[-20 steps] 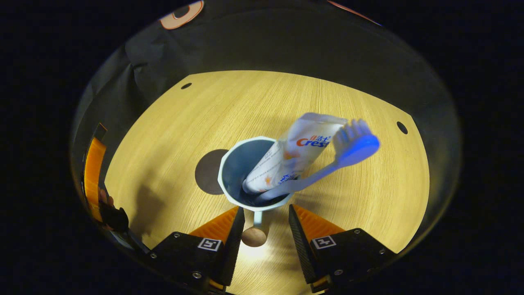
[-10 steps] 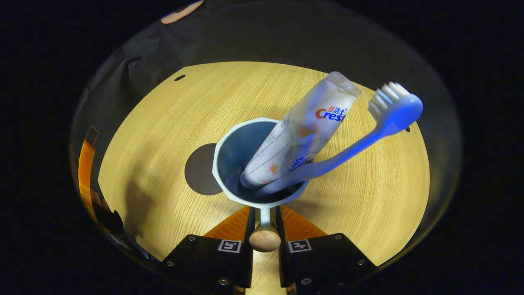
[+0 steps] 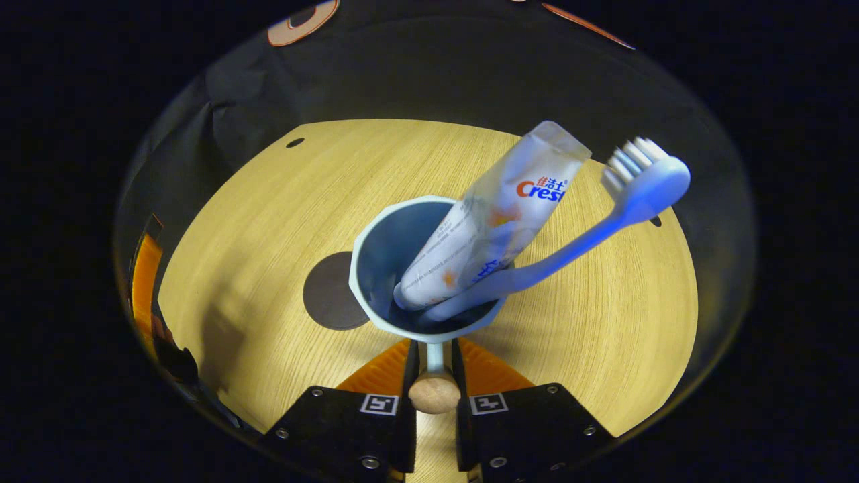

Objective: Put the toothbrush and toothpaste on the desktop into the cup, then pick up the cup and place it on the coaster on the desktop.

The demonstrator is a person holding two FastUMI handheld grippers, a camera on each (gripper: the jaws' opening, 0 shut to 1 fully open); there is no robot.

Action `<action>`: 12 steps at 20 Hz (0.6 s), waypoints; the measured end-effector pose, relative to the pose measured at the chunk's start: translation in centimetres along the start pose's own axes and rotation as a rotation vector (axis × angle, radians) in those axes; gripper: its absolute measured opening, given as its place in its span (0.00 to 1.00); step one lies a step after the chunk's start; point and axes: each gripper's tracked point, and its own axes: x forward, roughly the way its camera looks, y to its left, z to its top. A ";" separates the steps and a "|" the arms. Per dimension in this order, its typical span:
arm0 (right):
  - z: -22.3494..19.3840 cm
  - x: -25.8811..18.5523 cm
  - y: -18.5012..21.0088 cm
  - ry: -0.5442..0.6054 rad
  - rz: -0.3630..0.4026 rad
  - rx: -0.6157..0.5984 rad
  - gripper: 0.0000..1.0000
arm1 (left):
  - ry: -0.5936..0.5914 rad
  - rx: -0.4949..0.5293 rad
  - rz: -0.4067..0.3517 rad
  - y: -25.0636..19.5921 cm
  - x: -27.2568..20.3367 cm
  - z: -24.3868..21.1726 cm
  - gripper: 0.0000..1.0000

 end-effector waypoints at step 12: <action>0.6 0.1 0.2 -0.059 0.041 -0.068 0.24 | 0.015 -0.002 0.029 0.9 -0.9 -0.2 0.98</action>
